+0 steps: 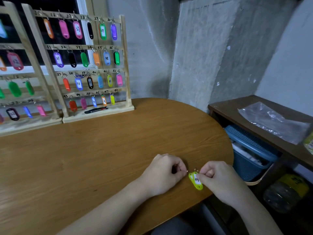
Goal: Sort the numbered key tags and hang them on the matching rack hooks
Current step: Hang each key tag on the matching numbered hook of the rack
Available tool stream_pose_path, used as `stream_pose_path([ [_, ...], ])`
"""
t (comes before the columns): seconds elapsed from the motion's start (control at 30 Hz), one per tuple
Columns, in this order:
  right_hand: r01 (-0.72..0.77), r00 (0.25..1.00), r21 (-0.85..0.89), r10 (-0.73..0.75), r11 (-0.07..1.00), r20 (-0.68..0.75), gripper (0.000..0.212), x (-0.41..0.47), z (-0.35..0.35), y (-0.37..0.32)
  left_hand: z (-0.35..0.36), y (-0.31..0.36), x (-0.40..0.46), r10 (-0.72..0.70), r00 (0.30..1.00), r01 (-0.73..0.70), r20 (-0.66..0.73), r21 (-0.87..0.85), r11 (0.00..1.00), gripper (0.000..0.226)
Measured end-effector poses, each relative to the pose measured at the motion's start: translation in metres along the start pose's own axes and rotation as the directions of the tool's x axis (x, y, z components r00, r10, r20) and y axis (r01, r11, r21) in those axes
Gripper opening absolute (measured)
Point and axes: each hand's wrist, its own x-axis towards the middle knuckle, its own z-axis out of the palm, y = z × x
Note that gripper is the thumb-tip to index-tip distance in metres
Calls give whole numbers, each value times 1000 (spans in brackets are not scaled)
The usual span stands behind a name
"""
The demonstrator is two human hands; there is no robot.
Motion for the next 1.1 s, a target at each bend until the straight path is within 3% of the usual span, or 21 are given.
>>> stream_pose_path([
  [0.27,-12,1000,-22,12,1000,-6,12,6,1,3,7,3,3,-35,998,35,-50,-2,999,22],
  [0.37,-1,1000,15,1,1000,-2,10,5,0,3,8,2,3,-34,998,35,-61,10,999,16],
  [0.47,0,999,-13,1,1000,42,26,4,-1,0,7,1,3,-43,998,43,-54,1,999,12],
  [0.57,-10,996,-89,18,996,87,27,5,-2,-3,3,0,1,-52,998,50,-35,-42,998,12],
  [0.77,21,988,-65,-11,998,153,14,13,-5,-5,-13,-10,-1,-93,996,93,5,-74,993,12],
  [0.93,52,986,-21,-48,998,160,19,18,-5,0,-6,-6,1,-37,997,38,74,-16,999,28],
  [1.1,84,978,100,-101,991,184,22,19,-8,4,1,-1,8,15,998,-14,69,-3,1000,10],
])
